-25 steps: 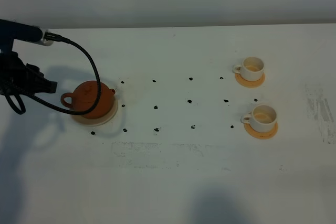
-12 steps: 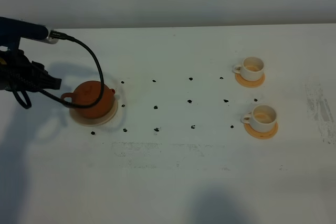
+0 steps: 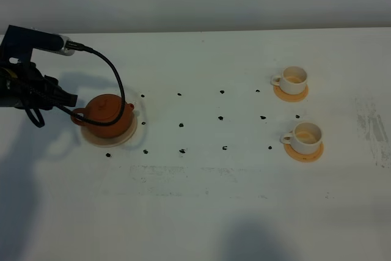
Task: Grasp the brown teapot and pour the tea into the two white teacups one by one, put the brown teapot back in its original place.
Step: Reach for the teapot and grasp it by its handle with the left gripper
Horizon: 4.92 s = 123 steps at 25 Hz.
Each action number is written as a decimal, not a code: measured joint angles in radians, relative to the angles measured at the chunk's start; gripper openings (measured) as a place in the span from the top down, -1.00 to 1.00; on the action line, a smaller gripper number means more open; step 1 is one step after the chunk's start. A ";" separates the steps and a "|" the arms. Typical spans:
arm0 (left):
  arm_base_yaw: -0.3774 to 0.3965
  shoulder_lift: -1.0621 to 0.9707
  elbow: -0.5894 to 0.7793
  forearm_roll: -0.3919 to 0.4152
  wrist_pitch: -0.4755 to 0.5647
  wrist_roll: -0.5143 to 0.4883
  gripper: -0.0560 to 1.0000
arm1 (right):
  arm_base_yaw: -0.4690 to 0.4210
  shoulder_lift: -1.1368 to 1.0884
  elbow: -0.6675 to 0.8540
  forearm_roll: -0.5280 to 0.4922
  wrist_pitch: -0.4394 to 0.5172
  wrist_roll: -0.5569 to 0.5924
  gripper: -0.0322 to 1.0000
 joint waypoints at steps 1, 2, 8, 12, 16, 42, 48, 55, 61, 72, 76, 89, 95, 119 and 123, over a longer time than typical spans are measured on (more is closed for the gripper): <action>0.000 0.001 0.000 0.000 -0.008 0.000 0.20 | 0.000 0.000 0.000 0.000 0.000 0.000 0.48; 0.000 0.002 0.000 0.000 -0.016 0.000 0.20 | 0.000 0.000 0.000 0.000 0.000 0.000 0.49; 0.000 0.003 -0.001 0.000 -0.037 0.000 0.20 | -0.066 0.000 0.000 0.017 0.000 0.004 0.50; 0.000 0.003 -0.001 0.000 -0.046 0.000 0.20 | -0.159 0.000 0.000 0.028 0.000 0.004 0.50; 0.000 0.003 -0.001 0.000 -0.070 0.000 0.20 | -0.201 0.000 0.000 0.029 0.000 0.004 0.50; 0.000 0.006 -0.116 -0.006 0.193 -0.106 0.20 | -0.149 0.000 0.000 0.042 -0.001 0.006 0.50; 0.041 0.026 -0.246 -0.071 0.351 -0.110 0.20 | -0.149 0.000 0.000 0.042 -0.001 0.006 0.50; 0.043 0.128 -0.265 -0.175 0.379 -0.102 0.20 | -0.149 0.000 0.000 0.042 -0.001 0.007 0.50; 0.044 0.186 -0.271 -0.261 0.342 -0.057 0.20 | -0.149 0.000 0.000 0.042 -0.001 0.007 0.50; 0.044 0.244 -0.272 -0.387 0.319 -0.029 0.20 | -0.149 0.000 0.000 0.042 -0.001 0.007 0.50; 0.044 0.244 -0.272 -0.393 0.352 -0.029 0.20 | -0.148 0.000 0.000 0.042 -0.001 0.007 0.50; 0.050 0.244 -0.277 -0.378 0.447 -0.030 0.21 | -0.148 0.000 0.000 0.042 -0.001 0.007 0.50; 0.051 0.244 -0.281 -0.350 0.491 -0.030 0.21 | -0.148 0.000 0.000 0.042 -0.001 0.007 0.50; 0.097 0.246 -0.280 -0.304 0.596 -0.010 0.21 | -0.148 0.000 0.000 0.042 -0.001 0.007 0.50; 0.117 0.225 -0.279 -0.241 0.642 -0.009 0.21 | -0.148 0.000 0.000 0.042 -0.001 0.007 0.50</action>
